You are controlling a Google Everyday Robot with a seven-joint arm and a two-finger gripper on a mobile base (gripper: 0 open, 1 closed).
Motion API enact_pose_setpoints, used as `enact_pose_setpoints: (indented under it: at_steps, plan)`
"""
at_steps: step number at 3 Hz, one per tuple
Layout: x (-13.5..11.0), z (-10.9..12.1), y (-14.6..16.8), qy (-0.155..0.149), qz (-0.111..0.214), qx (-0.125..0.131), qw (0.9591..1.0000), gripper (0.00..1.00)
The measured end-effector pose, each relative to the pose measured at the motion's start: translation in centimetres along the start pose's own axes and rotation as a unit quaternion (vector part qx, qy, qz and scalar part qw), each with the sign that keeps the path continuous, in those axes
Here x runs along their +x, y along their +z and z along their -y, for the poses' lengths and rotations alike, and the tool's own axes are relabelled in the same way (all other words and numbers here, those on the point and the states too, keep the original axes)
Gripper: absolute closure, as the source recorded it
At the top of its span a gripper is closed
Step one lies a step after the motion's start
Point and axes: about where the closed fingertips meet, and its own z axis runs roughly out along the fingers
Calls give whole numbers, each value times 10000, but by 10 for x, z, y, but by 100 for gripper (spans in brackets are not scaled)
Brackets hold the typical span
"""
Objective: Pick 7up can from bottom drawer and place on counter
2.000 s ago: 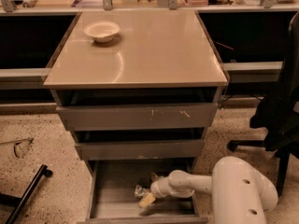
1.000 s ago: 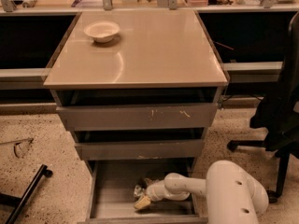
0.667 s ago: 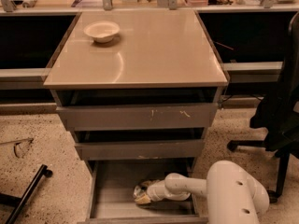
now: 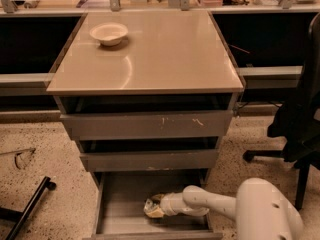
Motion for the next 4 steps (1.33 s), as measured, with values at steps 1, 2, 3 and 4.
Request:
enact_pose_setpoints:
  at_steps: [1, 2, 3, 4]
  plan:
    - [-50, -2, -61, -279, 482, 218, 9982, 100]
    - [-54, -36, -67, -309, 490, -30, 9983, 100]
    - [-54, -36, -67, -309, 490, -32, 9983, 100]
    - [-84, -47, -82, -536, 518, -3, 9972, 100]
